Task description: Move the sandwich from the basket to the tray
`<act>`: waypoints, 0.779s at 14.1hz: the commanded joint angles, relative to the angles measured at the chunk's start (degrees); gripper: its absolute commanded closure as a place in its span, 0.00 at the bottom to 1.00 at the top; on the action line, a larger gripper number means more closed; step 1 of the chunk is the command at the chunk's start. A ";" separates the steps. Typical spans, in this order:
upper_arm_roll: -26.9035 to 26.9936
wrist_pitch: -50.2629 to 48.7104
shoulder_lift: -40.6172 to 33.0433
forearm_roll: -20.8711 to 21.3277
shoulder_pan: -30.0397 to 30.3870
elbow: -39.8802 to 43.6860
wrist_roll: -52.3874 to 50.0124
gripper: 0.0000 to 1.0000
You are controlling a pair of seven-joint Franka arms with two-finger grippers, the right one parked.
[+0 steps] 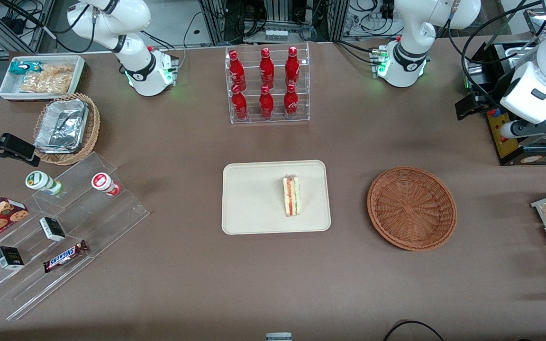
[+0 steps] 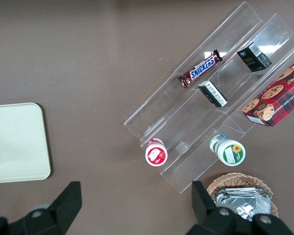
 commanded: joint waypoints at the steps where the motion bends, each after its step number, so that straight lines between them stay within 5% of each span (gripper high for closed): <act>1: -2.78 0.78 -1.67 1.10 1.46 -1.57 -1.05 0.00; 6: -39.23 0.87 -1.50 1.18 37.55 -1.48 -0.61 0.00; 11: -39.89 0.86 -1.50 1.10 38.39 -1.30 -0.52 0.00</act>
